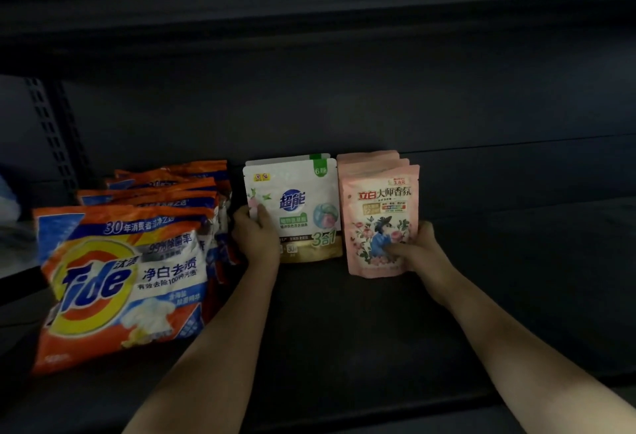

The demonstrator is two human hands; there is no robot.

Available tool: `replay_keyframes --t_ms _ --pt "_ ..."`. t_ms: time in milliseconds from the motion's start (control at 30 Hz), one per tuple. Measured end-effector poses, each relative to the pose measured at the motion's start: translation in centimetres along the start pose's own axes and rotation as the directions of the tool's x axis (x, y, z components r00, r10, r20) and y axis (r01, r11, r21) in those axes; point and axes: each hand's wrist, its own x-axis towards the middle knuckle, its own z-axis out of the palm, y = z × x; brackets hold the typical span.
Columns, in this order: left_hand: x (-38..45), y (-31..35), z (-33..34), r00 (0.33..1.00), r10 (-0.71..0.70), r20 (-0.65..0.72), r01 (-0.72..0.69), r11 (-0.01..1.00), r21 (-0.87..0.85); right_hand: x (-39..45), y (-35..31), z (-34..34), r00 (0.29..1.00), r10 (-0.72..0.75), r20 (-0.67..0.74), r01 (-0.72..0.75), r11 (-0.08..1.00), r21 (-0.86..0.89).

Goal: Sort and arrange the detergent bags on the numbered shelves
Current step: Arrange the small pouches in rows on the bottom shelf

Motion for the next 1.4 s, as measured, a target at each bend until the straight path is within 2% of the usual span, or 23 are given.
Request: replay_keyframes --t_ms 67,133,200,300,367,467,567,667,800,900,1033,1133,1200,1300,1400 --pt "-0.4 0.4 -0.1 1.000 0.018 -0.014 -0.017 0.997 0.069 -0.2 -0.3 -0.2 1.000 0.006 -0.003 -0.006 1.000 -0.011" --pt "-1.3 1.1 -0.2 1.000 -0.011 0.000 0.011 0.978 0.210 -0.3 -0.5 -0.2 1.000 0.004 -0.005 -0.004 1.000 -0.030" --pt "-2.8 1.9 -0.7 0.998 -0.041 0.055 0.020 0.941 0.338 -0.7 -0.6 -0.3 1.000 -0.001 0.009 0.001 0.998 -0.058" --pt "-5.9 2.5 -1.8 0.978 -0.093 0.187 0.005 0.906 0.424 -1.6 -0.5 -0.8 0.999 0.027 0.023 -0.025 0.994 -0.108" --pt "-8.2 2.7 -2.4 0.942 -0.141 0.305 -0.034 0.863 0.503 -2.1 -0.7 -1.3 0.998 0.070 0.002 -0.069 0.986 -0.149" --pt "-11.7 3.9 -3.8 0.832 -0.161 0.531 -0.209 0.795 0.569 -3.3 -1.2 -2.7 0.993 0.112 -0.028 -0.115 0.955 -0.273" --pt "-14.9 5.4 -4.2 0.722 -0.065 0.689 -0.425 0.744 0.515 -5.0 -1.7 -4.5 0.996 0.061 -0.062 -0.083 0.875 -0.478" --pt "-17.7 7.1 -3.0 0.603 0.101 0.791 -0.642 0.650 0.406 -6.4 -2.0 -6.8 0.998 -0.041 -0.044 -0.004 0.684 -0.730" --pt "-20.3 9.0 0.8 0.400 0.201 0.894 -0.819 0.516 0.250 -7.7 -2.4 -10.8 0.994 -0.112 -0.018 0.037 0.473 -0.881" --pt "-22.4 10.6 4.2 0.297 0.214 0.931 -0.864 0.475 0.166 -8.5 -3.1 -14.3 0.993 -0.114 -0.018 0.025 0.363 -0.931" --pt "-26.2 14.7 8.5 0.181 0.221 0.958 -0.897 0.437 0.068 -10.6 -6.1 -19.2 0.996 -0.008 -0.094 -0.088 0.271 -0.958" --pt "-30.1 19.4 10.2 0.093 0.126 0.988 -0.892 0.451 0.027 -14.4 -9.6 -23.0 0.989 -0.008 -0.148 -0.142 0.240 -0.960" --pt "-32.7 23.1 10.4 0.000 0.134 0.991 -0.903 0.425 -0.058 -17.8 -12.6 -25.5 0.976 0.027 -0.215 -0.216 0.220 -0.951" --pt "-36.1 29.6 9.5 -0.143 0.217 0.966 -0.923 0.322 -0.210 -23.5 -18.4 -28.5 0.944 0.075 -0.323 -0.331 0.183 -0.926" --pt "-38.4 37.3 8.2 -0.209 0.259 0.943 -0.906 0.312 -0.287 -28.6 -25.6 -30.7 0.918 0.087 -0.387 -0.395 0.122 -0.910"
